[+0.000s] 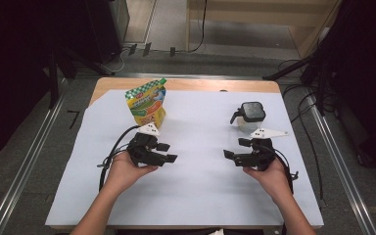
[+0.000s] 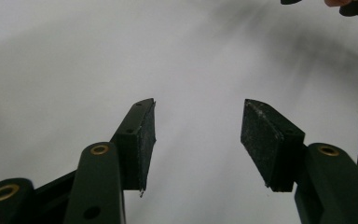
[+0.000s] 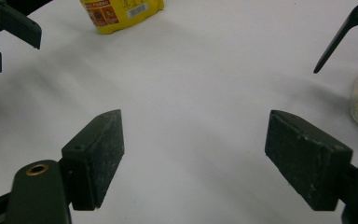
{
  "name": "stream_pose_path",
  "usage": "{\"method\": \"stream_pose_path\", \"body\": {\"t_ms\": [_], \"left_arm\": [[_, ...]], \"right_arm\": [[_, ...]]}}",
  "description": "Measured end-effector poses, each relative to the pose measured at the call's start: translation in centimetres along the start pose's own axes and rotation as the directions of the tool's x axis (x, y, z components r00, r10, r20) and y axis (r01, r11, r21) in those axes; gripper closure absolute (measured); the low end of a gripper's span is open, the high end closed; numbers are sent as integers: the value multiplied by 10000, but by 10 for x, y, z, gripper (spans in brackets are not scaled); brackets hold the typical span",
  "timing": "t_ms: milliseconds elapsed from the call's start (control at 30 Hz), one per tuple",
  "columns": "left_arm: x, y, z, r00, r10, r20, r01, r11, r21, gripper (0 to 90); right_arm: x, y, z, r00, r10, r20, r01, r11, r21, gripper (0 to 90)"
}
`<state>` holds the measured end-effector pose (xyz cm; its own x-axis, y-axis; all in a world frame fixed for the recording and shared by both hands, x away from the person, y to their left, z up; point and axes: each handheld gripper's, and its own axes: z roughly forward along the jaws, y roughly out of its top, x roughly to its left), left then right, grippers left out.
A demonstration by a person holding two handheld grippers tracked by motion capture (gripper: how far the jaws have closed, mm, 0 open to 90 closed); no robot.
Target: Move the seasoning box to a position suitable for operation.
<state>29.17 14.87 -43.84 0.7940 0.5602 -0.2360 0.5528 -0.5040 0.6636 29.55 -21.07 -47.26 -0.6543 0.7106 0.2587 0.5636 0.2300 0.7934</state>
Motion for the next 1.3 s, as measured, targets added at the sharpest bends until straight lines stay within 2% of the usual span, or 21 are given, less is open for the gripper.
{"method": "stream_pose_path", "body": {"t_ms": [100, 300, 433, 567, 667, 800, 1300], "left_arm": [[-2, -1, 1, 9999, 134, -57, -134, 9999, 15, 439], [-2, -3, 0, 9997, 195, -137, -195, 9998, 34, 430], [0, -4, -4, 9998, 156, -135, -158, 9998, -116, 411], [0, -4, -5, 9993, 330, -159, -333, 9992, -198, 404], [-1, -4, -5, 9984, 536, -192, -537, 9985, -61, 403], [-2, -4, -5, 9986, 518, -94, -519, 9986, -97, 397], [-1, -4, -6, 9977, 649, -193, -650, 9979, -68, 391]], "right_arm": [[3, -1, 3, 9996, -272, 97, 269, 9993, 270, 230], [6, -1, 3, 9978, -649, 155, 644, 9973, 350, 243], [7, -2, 3, 9971, -747, 173, 739, 9963, 436, 258], [8, -4, 3, 9962, -825, 274, 807, 9949, 608, 266], [8, -5, 2, 9952, -928, 312, 907, 9939, 624, 266], [7, -5, 0, 9949, -939, 363, 917, 9941, 585, 265], [2, -7, -1, 9923, -1117, 540, 1071, 9909, 813, 273]]}}
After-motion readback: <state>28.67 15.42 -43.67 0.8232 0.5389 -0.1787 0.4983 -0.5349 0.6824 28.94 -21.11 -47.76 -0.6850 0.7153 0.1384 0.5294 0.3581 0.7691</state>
